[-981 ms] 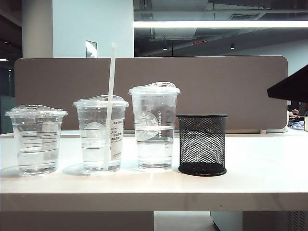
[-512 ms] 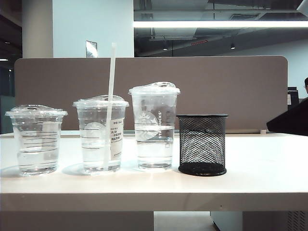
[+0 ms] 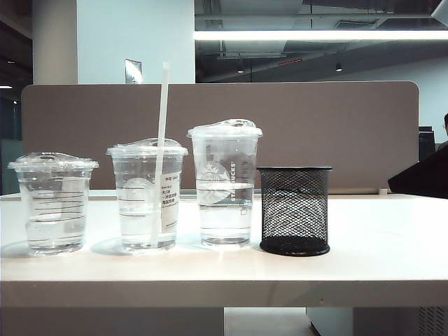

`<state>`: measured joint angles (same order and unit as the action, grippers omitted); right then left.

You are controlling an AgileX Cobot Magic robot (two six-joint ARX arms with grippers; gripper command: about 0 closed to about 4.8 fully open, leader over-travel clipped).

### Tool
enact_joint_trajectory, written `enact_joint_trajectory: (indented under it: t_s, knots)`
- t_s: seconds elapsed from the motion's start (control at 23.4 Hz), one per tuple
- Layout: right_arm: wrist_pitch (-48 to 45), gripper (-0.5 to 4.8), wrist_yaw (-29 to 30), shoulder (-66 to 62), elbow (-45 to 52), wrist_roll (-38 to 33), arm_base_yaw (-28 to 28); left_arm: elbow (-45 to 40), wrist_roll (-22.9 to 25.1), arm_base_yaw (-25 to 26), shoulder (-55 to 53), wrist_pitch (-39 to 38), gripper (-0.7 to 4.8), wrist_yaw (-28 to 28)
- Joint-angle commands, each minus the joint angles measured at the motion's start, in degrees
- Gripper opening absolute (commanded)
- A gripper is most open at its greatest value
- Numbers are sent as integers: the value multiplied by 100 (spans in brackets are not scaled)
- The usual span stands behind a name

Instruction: Pick up the straw and insert it into the medium coffee cup.

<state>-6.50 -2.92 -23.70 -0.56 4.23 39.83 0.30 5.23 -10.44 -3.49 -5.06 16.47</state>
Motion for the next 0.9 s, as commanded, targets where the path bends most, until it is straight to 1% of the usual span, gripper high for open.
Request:
enact_joint_trajectory:
  t_s: [0.04,0.13,0.21,0.34,0.55,0.6,0.77,0.9]
  knots:
    - [-59,-1,9,-2,-4,-17,7,24,17,85,162,83,-1,46]
    - [-61,-1,9,-4,-4,-17,7,24,26,245,258,72,-1,127]
    - [-57,-1,9,-4,-4,-17,7,22,26,754,306,-240,-1,-52]
    - [-57,-1,9,-4,-4,-17,7,22,-13,1008,306,-396,-1,-264]
    - [-61,-1,9,-2,-4,-17,7,22,-33,1036,306,-479,-1,-990]
    - [-59,-1,9,-2,-4,-17,7,22,-125,1036,306,-485,-1,-1119]
    - [-59,-1,9,-2,-4,-17,7,22,-514,1038,306,-520,-1,-1259]
    - [-59,-1,9,-4,-4,-17,7,22,-520,1038,306,-518,-1,-1259]
